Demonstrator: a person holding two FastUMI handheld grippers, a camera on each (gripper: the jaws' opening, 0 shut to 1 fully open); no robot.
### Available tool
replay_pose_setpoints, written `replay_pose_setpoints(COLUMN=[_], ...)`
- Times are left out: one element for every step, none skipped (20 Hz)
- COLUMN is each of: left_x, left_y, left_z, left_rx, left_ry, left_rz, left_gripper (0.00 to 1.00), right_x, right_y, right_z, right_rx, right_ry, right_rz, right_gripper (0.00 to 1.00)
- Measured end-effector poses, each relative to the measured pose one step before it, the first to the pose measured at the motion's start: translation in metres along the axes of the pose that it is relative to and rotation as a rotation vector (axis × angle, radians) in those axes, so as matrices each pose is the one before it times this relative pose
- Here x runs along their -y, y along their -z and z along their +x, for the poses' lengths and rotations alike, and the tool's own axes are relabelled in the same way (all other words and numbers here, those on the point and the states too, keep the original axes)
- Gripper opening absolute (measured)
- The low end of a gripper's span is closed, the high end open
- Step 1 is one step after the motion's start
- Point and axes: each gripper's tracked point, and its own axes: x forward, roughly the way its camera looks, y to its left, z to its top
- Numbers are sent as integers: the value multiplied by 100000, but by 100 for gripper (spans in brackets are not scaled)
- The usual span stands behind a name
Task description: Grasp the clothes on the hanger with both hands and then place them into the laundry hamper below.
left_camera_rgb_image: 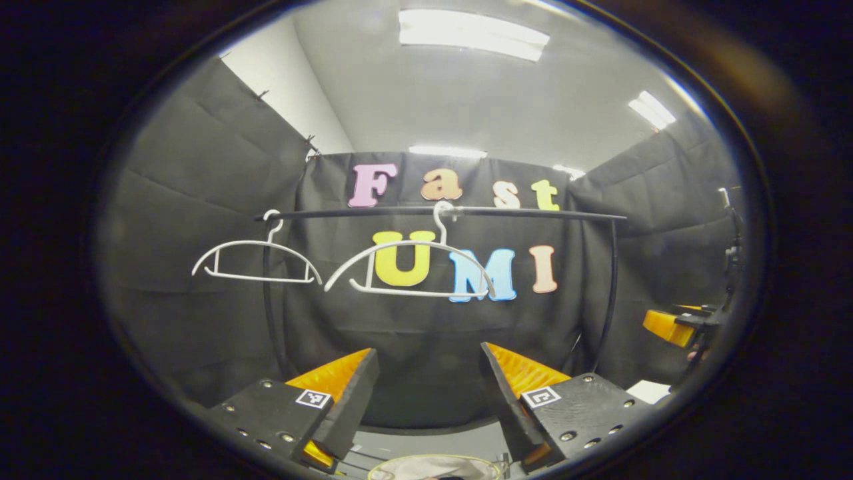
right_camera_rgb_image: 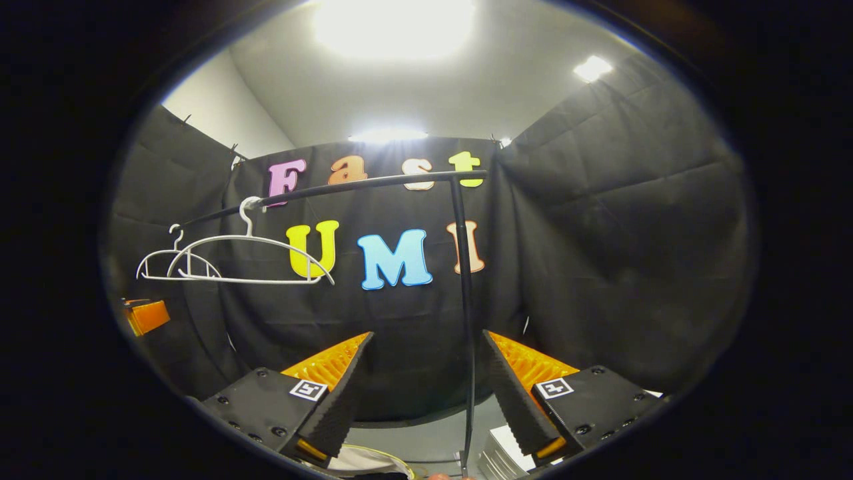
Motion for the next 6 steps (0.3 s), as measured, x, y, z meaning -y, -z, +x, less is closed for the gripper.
replay_pose_setpoints(left_x=[-72, -16, 105, 352, 199, -216], left_y=[-8, 284, 99, -203, -246, 69], left_z=[150, 208, 15, 114, -7, 67], left_rx=[427, -113, 384, 1877, 1552, 317], left_ry=[556, 760, 1819, 3032, 2590, 935], left_rz=[-1028, -852, -758, -128, 385, 851], left_gripper=[88, 88, 88, 88, 88, 88], right_x=[-60, -1101, 949, -84, -185, 89], right_y=[-68, 621, -663, -49, 65, 322], right_z=[8, 66, -353, -205, 12, -79], right_rx=[31, -443, -420, -313, -692, -1087], right_ry=[567, 384, 202, 133, 396, 405], right_rz=[-1033, -723, -361, -306, -173, 315], right_gripper=[98, 98, 98, 98, 98, 98])
